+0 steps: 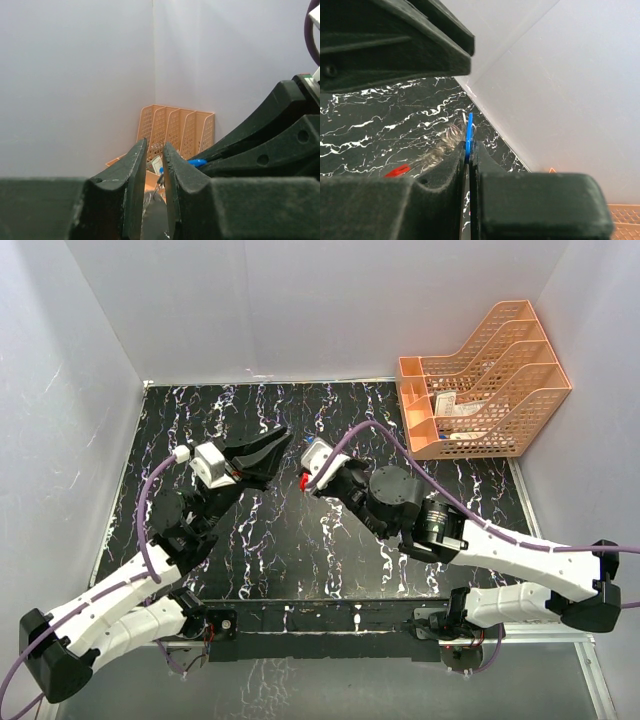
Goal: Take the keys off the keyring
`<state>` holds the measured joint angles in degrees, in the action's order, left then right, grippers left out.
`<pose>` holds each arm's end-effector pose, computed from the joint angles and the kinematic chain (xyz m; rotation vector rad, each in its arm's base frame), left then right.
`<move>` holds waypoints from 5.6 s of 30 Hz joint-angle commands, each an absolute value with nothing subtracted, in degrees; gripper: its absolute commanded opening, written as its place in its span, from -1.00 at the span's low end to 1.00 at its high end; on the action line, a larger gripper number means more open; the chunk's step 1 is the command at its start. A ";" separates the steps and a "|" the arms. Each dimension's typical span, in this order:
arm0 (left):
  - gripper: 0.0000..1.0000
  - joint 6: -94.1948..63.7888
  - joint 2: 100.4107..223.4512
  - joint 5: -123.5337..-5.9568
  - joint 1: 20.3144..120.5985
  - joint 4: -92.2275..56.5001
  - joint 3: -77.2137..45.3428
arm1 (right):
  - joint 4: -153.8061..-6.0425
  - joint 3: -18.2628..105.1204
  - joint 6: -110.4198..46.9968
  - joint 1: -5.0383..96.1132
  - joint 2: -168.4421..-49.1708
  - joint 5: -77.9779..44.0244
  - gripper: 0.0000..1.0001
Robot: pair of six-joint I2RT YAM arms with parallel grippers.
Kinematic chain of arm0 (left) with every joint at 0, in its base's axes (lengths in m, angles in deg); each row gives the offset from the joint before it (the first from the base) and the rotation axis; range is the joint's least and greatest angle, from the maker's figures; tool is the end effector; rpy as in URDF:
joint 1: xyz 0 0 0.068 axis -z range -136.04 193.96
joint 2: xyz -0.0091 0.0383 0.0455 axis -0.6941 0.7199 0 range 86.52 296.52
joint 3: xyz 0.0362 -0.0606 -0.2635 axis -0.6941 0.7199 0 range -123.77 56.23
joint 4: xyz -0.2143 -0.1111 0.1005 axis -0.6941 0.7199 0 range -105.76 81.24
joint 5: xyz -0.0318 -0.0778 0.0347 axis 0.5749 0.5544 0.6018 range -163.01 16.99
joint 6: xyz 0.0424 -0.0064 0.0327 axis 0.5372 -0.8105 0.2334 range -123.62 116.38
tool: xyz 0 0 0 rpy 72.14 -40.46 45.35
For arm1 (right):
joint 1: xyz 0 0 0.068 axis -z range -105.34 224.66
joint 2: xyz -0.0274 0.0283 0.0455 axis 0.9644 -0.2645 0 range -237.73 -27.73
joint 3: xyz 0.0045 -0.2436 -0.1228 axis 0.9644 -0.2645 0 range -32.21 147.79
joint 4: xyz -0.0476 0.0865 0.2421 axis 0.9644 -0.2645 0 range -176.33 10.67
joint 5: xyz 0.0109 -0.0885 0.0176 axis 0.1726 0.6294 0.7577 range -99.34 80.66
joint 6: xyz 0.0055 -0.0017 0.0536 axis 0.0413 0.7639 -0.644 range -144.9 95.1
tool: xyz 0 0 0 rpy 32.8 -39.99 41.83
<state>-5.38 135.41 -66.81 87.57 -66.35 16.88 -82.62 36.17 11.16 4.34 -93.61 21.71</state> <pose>0.1280 -0.1273 0.4029 0.4111 0.7823 -0.7875 0.1044 0.2375 0.4236 -0.9717 1.2496 0.0382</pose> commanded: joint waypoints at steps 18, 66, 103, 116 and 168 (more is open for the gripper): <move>-0.22 1.89 137.90 -59.68 87.55 -54.55 11.04 | -79.33 40.88 14.38 4.62 -90.61 24.40 -1.00; -0.58 -0.99 144.68 -59.39 87.55 -64.91 13.18 | -78.89 39.66 13.86 4.62 -90.00 23.34 -1.00; -0.99 -1.97 146.30 -58.79 87.55 -68.58 12.96 | -79.23 38.81 12.76 4.66 -89.59 22.15 -1.00; -1.00 -0.16 142.61 -66.14 87.55 -65.04 13.63 | -77.81 37.88 14.74 4.62 -88.31 24.89 -1.00; -1.00 7.39 132.31 -85.36 87.55 -54.27 17.99 | -76.76 34.49 6.39 13.51 -89.13 26.72 -1.00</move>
<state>3.08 133.42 -75.77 87.66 -61.15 18.83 -77.61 32.76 12.10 7.09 -91.34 29.51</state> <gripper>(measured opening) 0.010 0.029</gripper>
